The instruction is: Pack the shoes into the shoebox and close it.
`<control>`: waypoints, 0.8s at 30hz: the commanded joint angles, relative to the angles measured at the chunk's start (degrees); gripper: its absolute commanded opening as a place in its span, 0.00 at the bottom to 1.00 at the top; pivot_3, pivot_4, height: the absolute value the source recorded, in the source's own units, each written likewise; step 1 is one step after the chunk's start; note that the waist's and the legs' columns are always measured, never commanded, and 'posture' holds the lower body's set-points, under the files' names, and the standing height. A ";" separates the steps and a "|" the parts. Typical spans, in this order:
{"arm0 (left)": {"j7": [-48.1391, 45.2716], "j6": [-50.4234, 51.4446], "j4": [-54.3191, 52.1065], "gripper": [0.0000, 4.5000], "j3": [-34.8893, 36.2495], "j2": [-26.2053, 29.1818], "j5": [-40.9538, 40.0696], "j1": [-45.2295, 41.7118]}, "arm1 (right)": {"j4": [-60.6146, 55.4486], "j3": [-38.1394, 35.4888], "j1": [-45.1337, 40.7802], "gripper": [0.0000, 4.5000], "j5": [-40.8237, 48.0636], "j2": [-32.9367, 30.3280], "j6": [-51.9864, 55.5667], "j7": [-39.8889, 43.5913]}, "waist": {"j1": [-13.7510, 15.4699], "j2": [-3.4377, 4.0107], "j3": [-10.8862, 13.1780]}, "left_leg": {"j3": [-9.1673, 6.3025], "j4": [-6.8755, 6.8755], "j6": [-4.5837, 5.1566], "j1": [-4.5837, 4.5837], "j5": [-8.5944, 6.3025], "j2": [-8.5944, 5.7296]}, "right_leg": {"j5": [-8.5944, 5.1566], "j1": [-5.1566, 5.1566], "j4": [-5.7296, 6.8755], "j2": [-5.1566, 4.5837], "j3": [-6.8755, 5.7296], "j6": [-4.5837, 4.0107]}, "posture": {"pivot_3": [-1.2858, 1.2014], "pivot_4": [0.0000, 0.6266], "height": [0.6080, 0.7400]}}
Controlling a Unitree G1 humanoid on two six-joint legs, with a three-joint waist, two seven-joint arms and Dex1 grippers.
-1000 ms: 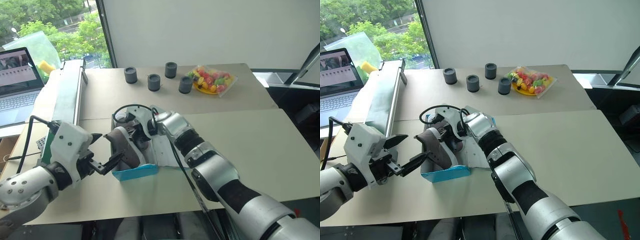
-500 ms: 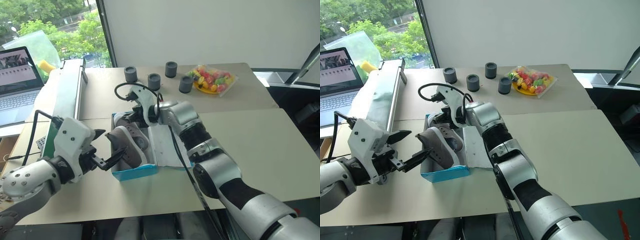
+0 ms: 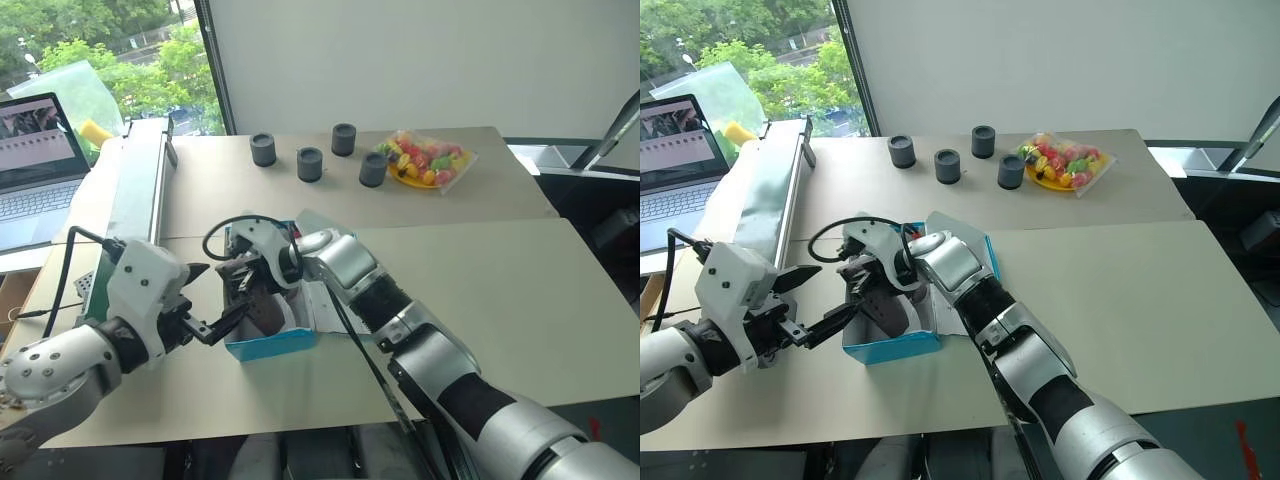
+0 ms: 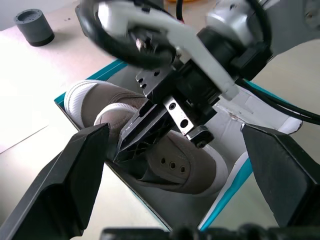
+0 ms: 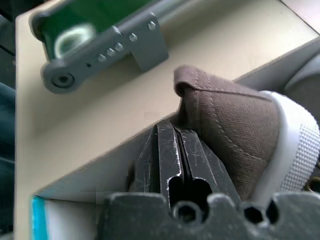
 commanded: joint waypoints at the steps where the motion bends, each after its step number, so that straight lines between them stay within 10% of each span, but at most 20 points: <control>1: 0.64 -0.03 -1.91 1.00 3.07 0.12 -1.26 1.11 | 11.30 -0.99 -4.75 0.01 -3.04 3.28 -9.13 -1.70 | 0.04 0.00 0.00 | -0.01 0.00 0.00 0.00 0.00 0.00 | 0.00 0.00 0.00 0.00 0.00 0.00 | 0.52 0.24 1.00; 24: 4.50 -0.70 -3.24 1.00 8.00 2.62 -7.75 5.09 | 23.25 6.71 1.78 0.01 -11.62 11.69 -19.23 3.35 | 1.12 0.02 0.00 | -0.02 -0.02 0.00 0.20 0.00 0.00 | -0.01 0.20 -0.02 0.00 -0.02 0.00 | 0.52 0.24 1.00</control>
